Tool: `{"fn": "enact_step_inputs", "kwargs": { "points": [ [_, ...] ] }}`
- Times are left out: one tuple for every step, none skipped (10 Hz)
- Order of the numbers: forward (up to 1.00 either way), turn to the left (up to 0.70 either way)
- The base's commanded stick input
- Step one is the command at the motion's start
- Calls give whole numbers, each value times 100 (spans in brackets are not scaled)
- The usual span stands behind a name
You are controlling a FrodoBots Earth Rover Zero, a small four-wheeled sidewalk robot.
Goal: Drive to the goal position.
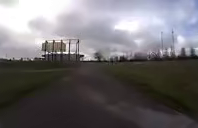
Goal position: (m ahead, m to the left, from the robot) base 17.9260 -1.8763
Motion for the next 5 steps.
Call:
{"fn": "enact_step_inputs", "kwargs": {
  "points": [
    [100,0],
    [100,0],
    [100,0],
    [100,0],
    [100,0]
  ]
}}
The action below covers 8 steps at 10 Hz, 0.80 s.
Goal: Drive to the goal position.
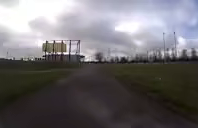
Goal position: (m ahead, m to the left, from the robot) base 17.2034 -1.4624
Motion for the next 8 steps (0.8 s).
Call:
{"fn": "enact_step_inputs", "kwargs": {
  "points": [
    [100,0],
    [100,0],
    [100,0],
    [100,0],
    [100,0],
    [100,0],
    [100,0],
    [100,0]
  ]
}}
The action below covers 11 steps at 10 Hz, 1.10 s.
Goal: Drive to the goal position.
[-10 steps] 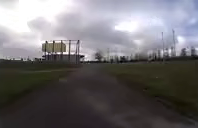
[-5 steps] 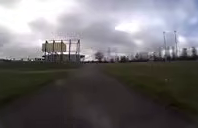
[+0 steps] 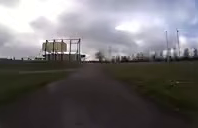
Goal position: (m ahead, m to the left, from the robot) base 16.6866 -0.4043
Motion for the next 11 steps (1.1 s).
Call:
{"fn": "enact_step_inputs", "kwargs": {
  "points": [
    [100,0],
    [100,0],
    [100,0],
    [100,0],
    [100,-15],
    [100,-40],
    [100,-40],
    [100,-20],
    [100,0],
    [100,0],
    [100,0]
  ]
}}
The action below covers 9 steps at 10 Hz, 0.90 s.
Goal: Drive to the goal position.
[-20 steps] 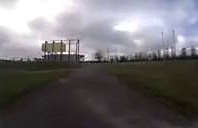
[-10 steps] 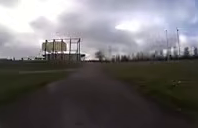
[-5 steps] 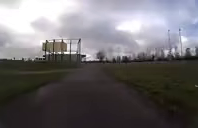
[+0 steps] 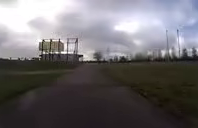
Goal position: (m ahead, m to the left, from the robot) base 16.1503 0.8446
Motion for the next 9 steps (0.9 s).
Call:
{"fn": "enact_step_inputs", "kwargs": {
  "points": [
    [100,0],
    [100,0],
    [100,0],
    [100,0],
    [100,0],
    [100,0],
    [100,0],
    [100,0],
    [100,0]
  ]
}}
